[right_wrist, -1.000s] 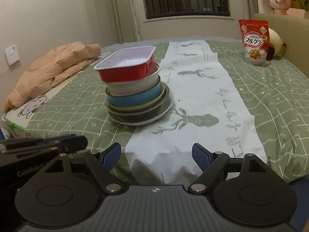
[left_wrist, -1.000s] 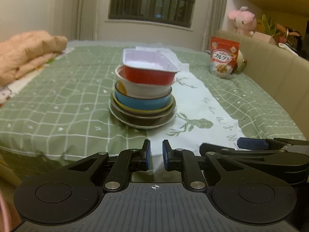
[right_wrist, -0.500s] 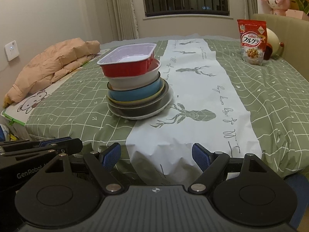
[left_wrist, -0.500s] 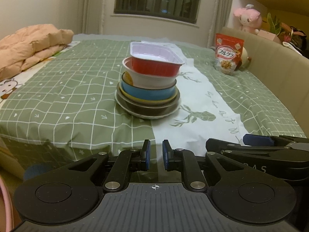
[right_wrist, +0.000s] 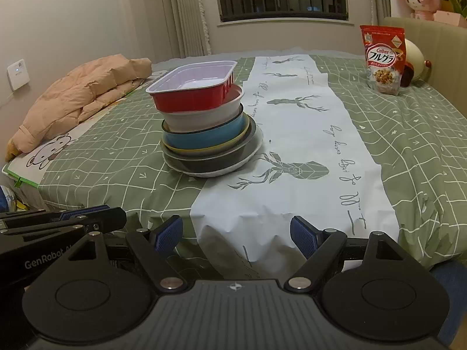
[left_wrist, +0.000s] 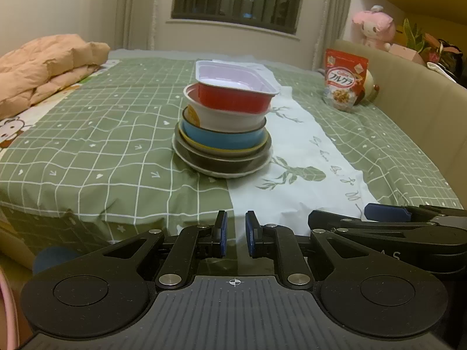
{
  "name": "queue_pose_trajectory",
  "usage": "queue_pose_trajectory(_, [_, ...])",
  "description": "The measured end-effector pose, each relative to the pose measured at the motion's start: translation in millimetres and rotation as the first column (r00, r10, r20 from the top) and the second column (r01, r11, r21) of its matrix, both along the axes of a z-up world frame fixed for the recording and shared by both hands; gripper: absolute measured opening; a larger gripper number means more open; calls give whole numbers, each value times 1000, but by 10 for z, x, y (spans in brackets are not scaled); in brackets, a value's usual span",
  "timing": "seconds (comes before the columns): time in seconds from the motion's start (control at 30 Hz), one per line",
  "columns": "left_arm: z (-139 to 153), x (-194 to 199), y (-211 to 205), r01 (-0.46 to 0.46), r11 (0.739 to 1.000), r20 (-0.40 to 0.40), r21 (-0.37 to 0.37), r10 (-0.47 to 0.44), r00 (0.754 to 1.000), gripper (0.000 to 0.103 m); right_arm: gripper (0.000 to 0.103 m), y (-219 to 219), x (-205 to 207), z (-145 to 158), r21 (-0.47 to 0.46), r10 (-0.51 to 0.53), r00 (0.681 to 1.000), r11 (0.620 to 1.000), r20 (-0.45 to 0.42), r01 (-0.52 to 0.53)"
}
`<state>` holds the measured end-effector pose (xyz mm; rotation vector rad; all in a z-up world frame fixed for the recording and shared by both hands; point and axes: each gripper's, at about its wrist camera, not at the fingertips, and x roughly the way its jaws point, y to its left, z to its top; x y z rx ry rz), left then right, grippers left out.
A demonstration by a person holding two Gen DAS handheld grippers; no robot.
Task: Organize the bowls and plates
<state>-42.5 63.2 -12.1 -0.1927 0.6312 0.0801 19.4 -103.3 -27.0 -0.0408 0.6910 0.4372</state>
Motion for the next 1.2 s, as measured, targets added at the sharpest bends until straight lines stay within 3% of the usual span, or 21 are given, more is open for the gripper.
queue_pose_trajectory(1.2, [-3, 57, -8, -6, 1000, 5, 12, 6, 1000, 16, 81, 37, 62, 34, 20, 43, 999, 999, 5, -43])
